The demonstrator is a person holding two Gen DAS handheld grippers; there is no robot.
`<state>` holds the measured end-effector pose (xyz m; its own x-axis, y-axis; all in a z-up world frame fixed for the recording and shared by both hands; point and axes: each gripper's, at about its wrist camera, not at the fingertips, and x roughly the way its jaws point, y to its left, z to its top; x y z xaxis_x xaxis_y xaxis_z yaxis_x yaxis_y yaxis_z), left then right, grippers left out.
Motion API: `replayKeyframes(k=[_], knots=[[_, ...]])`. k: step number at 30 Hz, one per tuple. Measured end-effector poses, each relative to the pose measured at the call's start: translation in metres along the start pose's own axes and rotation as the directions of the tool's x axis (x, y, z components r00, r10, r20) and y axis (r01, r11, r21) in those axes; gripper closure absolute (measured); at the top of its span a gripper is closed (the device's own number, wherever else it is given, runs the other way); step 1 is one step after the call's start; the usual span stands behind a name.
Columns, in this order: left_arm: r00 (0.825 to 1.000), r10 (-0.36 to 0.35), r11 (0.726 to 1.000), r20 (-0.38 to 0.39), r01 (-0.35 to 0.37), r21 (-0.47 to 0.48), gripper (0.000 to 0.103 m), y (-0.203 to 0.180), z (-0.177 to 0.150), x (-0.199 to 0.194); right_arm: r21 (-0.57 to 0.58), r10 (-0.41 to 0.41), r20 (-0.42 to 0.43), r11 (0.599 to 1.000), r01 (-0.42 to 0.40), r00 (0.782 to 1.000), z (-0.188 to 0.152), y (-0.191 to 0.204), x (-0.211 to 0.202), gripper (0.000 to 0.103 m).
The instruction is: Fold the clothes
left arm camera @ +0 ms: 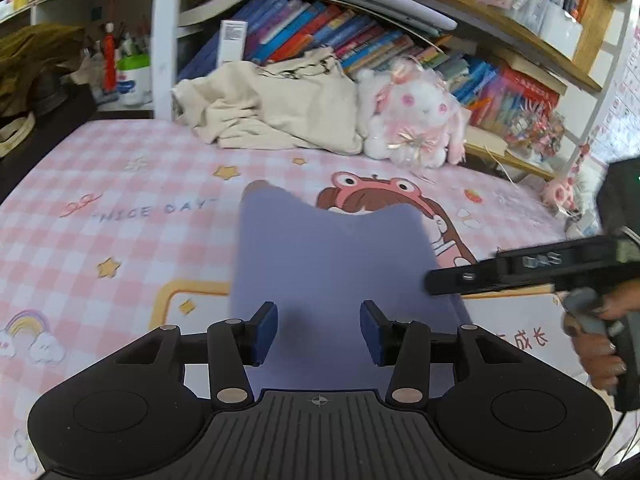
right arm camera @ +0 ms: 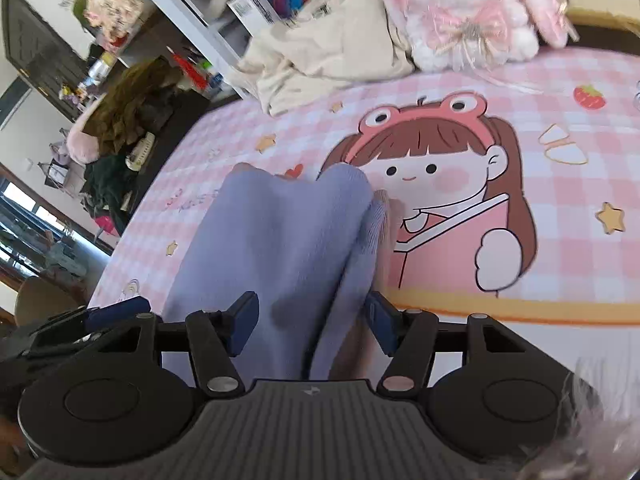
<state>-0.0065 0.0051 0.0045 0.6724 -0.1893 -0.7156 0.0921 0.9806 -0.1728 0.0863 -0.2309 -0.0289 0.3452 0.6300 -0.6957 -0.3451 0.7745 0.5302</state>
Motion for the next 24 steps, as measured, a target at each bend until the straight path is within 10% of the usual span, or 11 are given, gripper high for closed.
replayKeyframes(k=[3,9,16,24], knots=[[0.999,0.007,1.0,-0.043,-0.006,0.018,0.061,-0.002,0.001,0.017,-0.002,-0.005,-0.002,1.0,0.005,1.0,0.003,0.001,0.006,0.082],[0.999,0.002,1.0,-0.041,-0.003,-0.019,0.059,0.001,-0.004,0.026,-0.145,-0.029,0.12,0.988,0.046,0.992,-0.012,0.026,-0.017,0.085],[1.0,0.001,0.999,-0.02,-0.002,-0.044,0.055,0.004,-0.002,0.016,-0.03,-0.05,0.024,0.998,0.051,0.998,-0.007,-0.004,-0.003,0.057],[0.998,0.068,0.998,0.005,-0.068,-0.016,0.023,-0.015,-0.019,-0.023,-0.013,-0.022,-0.014,1.0,0.022,1.0,-0.037,0.001,-0.038,0.026]])
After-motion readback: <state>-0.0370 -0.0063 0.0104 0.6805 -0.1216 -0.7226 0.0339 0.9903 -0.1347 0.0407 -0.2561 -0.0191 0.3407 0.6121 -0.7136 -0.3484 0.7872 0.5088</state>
